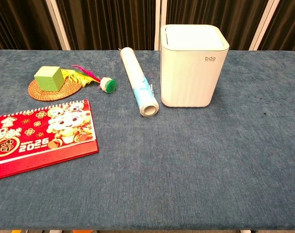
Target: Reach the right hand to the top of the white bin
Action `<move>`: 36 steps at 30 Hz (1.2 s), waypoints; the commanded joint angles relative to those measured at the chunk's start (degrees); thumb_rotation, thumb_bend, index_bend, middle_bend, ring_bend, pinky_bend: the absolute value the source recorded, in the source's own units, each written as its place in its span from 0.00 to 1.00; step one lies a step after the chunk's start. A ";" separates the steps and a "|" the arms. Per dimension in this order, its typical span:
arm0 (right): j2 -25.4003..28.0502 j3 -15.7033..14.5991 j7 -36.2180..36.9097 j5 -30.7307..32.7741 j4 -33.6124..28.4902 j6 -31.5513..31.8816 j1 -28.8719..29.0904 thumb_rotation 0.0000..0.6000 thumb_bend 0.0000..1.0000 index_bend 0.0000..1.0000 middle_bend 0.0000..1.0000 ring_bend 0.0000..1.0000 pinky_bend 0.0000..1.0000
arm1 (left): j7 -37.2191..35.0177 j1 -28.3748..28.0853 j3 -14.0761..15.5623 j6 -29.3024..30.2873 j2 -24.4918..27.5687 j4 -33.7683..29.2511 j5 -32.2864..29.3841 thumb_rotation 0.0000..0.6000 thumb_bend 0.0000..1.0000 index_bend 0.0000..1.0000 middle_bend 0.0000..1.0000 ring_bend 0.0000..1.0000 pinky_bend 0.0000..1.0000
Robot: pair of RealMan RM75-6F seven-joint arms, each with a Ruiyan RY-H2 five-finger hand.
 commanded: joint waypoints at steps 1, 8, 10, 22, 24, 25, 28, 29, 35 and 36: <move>-0.95 4.19 -3.03 2.72 -1.14 -11.08 9.39 1.00 0.16 0.03 0.12 0.00 0.00 | -0.13 0.02 0.12 -0.27 -0.08 0.12 -0.20 1.00 0.00 0.15 0.11 0.02 0.02; -6.84 7.10 -9.73 8.13 0.85 -22.85 20.28 1.00 0.16 0.12 0.13 0.00 0.00 | -0.78 0.15 -0.13 -0.23 0.17 0.75 -0.84 1.00 0.00 0.15 0.11 0.02 0.02; -8.73 7.41 -11.38 9.52 1.63 -23.94 21.97 1.00 0.15 0.15 0.15 0.00 0.00 | -1.04 0.20 -0.07 -0.27 0.16 1.01 -0.86 1.00 0.00 0.15 0.11 0.02 0.02; -14.86 5.41 -21.60 17.91 4.97 -28.51 27.31 1.00 0.16 0.28 0.24 0.00 0.00 | -3.01 0.48 0.24 -0.24 -0.42 2.85 -0.75 1.00 0.00 0.15 0.11 0.02 0.02; -15.03 5.00 -22.63 18.49 4.51 -27.98 27.41 1.00 0.17 0.28 0.23 0.00 0.00 | -3.34 0.57 0.27 -0.19 -0.51 3.19 -0.79 1.00 0.00 0.15 0.11 0.02 0.02; -15.03 5.01 -22.71 18.29 4.15 -27.14 27.25 1.00 0.17 0.28 0.22 0.00 0.00 | -3.46 0.60 0.29 -0.19 -0.52 3.31 -0.79 1.00 0.00 0.15 0.11 0.02 0.02; -14.22 5.44 -21.67 16.68 2.59 -22.38 25.55 1.00 0.17 0.26 0.20 0.00 0.00 | -3.87 0.72 0.27 0.10 -0.55 3.65 -0.64 1.00 0.00 0.15 0.11 0.02 0.02; -13.29 5.56 -21.08 16.14 1.63 -20.34 24.53 1.00 0.18 0.24 0.20 0.00 0.00 | -4.11 0.81 0.25 0.30 -0.55 3.76 -0.58 1.00 0.00 0.15 0.11 0.02 0.02; -6.17 4.75 -18.35 14.41 -3.05 -10.29 17.35 1.00 0.20 0.06 0.12 0.00 0.00 | -4.71 1.14 0.40 0.73 -0.31 4.21 -0.31 1.00 0.00 0.15 0.11 0.02 0.02; -5.14 4.25 -17.97 14.17 -3.52 -8.94 16.04 1.00 0.21 0.04 0.11 0.00 0.00 | -4.78 1.16 0.39 0.81 -0.34 4.24 -0.26 1.00 0.00 0.15 0.11 0.02 0.02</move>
